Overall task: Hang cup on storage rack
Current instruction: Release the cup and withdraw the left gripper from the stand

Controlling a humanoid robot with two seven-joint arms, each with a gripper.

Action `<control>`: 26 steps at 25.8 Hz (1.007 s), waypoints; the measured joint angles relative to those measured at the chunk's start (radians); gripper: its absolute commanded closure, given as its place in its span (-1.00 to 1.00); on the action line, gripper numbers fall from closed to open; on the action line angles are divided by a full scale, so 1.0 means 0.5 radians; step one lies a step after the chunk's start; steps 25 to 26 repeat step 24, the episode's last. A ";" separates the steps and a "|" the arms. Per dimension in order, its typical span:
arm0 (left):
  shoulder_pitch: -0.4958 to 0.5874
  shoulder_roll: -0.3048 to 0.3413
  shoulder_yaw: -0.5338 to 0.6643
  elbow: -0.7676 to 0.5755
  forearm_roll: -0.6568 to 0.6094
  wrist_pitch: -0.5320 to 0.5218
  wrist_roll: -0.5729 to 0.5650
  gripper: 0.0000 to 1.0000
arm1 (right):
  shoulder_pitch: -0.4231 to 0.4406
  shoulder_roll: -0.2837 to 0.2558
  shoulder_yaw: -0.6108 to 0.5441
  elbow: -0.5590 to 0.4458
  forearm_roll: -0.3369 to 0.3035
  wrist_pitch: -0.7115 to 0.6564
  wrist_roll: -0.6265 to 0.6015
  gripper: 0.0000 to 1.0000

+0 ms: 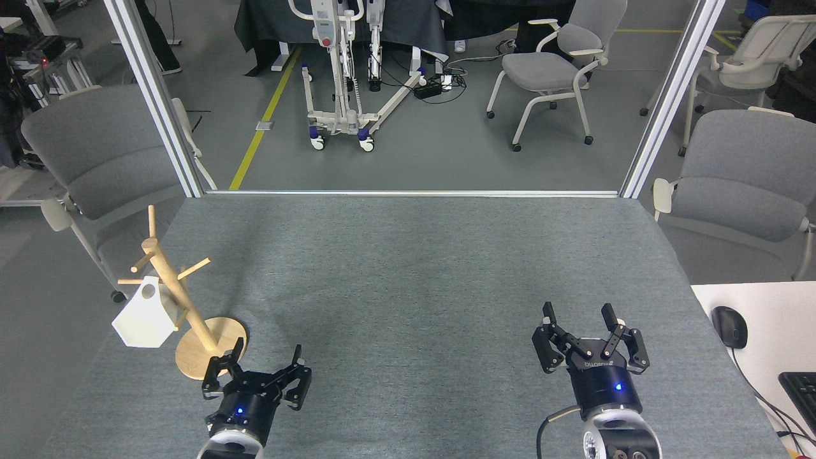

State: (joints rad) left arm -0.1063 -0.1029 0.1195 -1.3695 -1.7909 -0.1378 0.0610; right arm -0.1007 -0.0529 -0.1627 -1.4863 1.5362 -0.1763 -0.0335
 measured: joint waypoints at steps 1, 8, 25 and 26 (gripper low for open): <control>-0.032 -0.022 -0.042 -0.001 0.009 0.012 0.010 -0.97 | 0.002 -0.003 -0.002 0.001 -0.001 0.000 -0.001 -0.99; -0.260 -0.064 -0.286 0.008 0.179 0.200 0.003 -0.97 | -0.004 -0.015 -0.005 0.028 -0.005 0.019 -0.007 -0.99; -0.141 -0.055 -0.416 -0.127 0.232 0.346 0.019 -0.97 | -0.125 -0.086 -0.004 0.236 -0.016 0.039 -0.012 -0.99; -0.141 -0.055 -0.416 -0.127 0.232 0.346 0.019 -0.97 | -0.125 -0.086 -0.004 0.236 -0.016 0.039 -0.012 -0.99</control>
